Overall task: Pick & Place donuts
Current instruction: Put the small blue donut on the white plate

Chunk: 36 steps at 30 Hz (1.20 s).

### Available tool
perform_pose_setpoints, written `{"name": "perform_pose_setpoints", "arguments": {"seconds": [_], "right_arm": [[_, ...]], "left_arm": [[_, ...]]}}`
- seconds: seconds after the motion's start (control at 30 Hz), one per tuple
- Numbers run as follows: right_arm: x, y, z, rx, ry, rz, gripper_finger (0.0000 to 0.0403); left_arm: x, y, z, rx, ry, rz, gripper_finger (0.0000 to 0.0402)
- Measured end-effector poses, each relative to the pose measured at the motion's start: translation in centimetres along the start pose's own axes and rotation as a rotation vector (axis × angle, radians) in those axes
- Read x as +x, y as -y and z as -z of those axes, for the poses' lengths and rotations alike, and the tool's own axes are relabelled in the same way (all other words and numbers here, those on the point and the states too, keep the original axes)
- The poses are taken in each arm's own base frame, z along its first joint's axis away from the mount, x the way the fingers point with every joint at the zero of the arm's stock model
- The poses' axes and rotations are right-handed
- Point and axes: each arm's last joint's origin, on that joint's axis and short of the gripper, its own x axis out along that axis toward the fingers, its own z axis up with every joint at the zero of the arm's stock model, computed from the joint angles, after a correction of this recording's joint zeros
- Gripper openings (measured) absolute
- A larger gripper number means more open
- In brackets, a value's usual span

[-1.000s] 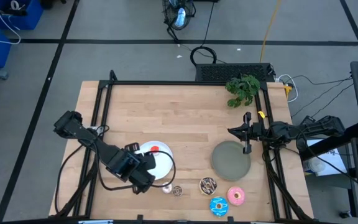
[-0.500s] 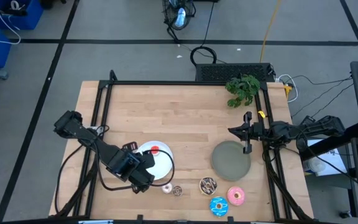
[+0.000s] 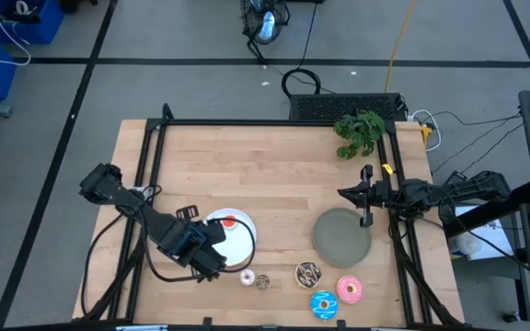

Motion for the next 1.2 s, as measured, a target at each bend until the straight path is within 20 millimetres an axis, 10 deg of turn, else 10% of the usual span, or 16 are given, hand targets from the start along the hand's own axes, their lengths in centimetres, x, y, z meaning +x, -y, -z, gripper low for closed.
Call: {"name": "perform_pose_setpoints", "arguments": {"seconds": [1.2], "right_arm": [[0.0,0.0,0.0,0.000,-0.002,-0.001,0.0000]], "left_arm": [[1.7,0.0,-0.1,0.009,0.015,-0.052,0.0149]]}}
